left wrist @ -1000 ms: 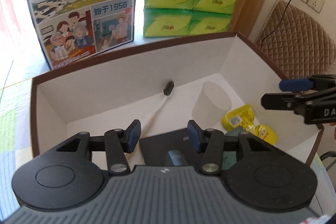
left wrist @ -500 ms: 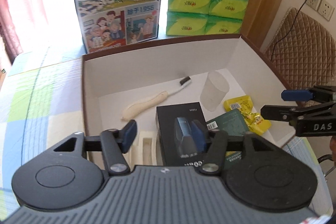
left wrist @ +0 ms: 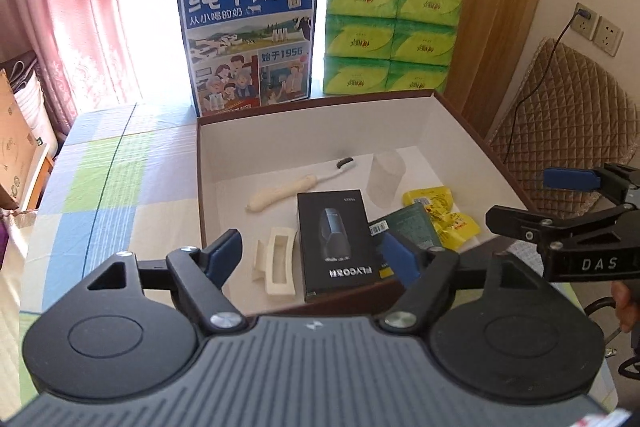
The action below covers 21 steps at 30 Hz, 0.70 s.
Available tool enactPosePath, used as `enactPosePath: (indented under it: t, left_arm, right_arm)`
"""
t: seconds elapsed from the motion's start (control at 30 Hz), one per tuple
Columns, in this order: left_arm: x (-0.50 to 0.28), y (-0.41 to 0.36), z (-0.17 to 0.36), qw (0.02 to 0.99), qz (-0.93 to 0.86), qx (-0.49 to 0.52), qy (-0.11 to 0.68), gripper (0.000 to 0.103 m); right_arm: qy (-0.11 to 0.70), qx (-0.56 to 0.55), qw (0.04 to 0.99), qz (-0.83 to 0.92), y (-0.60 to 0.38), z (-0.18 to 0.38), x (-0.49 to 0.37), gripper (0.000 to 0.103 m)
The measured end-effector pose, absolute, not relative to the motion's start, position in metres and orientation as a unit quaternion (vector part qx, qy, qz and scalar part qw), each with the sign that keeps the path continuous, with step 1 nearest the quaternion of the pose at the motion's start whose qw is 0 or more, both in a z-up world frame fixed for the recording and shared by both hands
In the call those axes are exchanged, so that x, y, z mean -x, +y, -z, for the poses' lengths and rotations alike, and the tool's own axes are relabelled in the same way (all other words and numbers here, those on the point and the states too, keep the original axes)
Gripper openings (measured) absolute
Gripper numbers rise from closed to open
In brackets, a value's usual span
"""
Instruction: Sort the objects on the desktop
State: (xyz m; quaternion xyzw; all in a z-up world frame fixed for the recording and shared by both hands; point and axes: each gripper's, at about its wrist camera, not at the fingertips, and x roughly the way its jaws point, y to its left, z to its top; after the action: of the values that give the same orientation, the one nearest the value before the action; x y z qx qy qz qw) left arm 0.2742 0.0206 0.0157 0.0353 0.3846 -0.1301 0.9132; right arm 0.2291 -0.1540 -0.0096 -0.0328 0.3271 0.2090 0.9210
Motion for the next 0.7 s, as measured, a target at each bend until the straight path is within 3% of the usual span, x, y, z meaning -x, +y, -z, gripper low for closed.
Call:
enactPosePath:
  t: [0.23, 0.7]
  left_arm:
    - [-0.233, 0.028, -0.021, 0.918, 0.122, -0.031, 0.375, 0.082]
    - [-0.166, 0.051, 0.022, 0.901, 0.101, -0.021, 0.422, 0.082]
  right_arm:
    - [0.322, -0.002, 0.923, -0.212, -0.167, 0.002, -0.195, 0.099]
    - [0.39, -0.012, 0.89, -0.237, -0.179, 0.043, -0.142, 0.098]
